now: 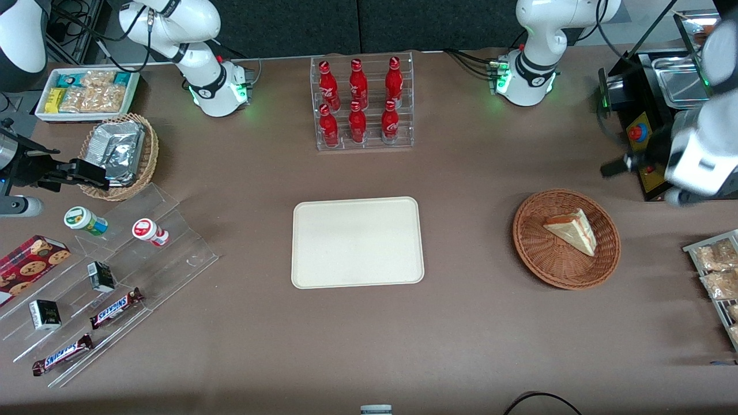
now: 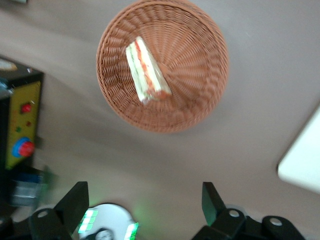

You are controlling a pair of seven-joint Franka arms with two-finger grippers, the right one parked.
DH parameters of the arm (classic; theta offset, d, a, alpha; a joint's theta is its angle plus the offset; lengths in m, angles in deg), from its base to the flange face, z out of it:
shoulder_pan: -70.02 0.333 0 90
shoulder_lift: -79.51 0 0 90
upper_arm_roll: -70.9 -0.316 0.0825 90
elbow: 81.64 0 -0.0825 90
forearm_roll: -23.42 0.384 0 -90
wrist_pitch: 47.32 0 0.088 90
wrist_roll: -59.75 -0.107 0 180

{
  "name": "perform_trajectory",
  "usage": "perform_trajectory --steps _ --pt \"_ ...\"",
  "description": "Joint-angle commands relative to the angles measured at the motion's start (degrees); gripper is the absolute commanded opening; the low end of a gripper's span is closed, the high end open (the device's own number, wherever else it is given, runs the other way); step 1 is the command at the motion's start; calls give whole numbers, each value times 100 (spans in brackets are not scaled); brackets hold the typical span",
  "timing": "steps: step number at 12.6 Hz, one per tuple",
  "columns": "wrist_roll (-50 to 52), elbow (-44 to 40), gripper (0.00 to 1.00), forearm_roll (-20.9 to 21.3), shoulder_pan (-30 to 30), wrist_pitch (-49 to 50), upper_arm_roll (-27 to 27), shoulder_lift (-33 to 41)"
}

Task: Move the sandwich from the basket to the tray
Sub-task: 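Move the left gripper over the wicker basket toward the wrapped sandwich, then lower the left gripper and grasp the wrapped sandwich wedge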

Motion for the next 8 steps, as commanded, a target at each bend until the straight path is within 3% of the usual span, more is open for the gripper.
perform_trajectory --steps 1,5,8 --pt "1053 778 100 147 5 -870 -63 95" --pt "1908 2238 100 156 241 -2698 -72 105" --pt "1944 2610 100 148 575 -3291 -64 -149"
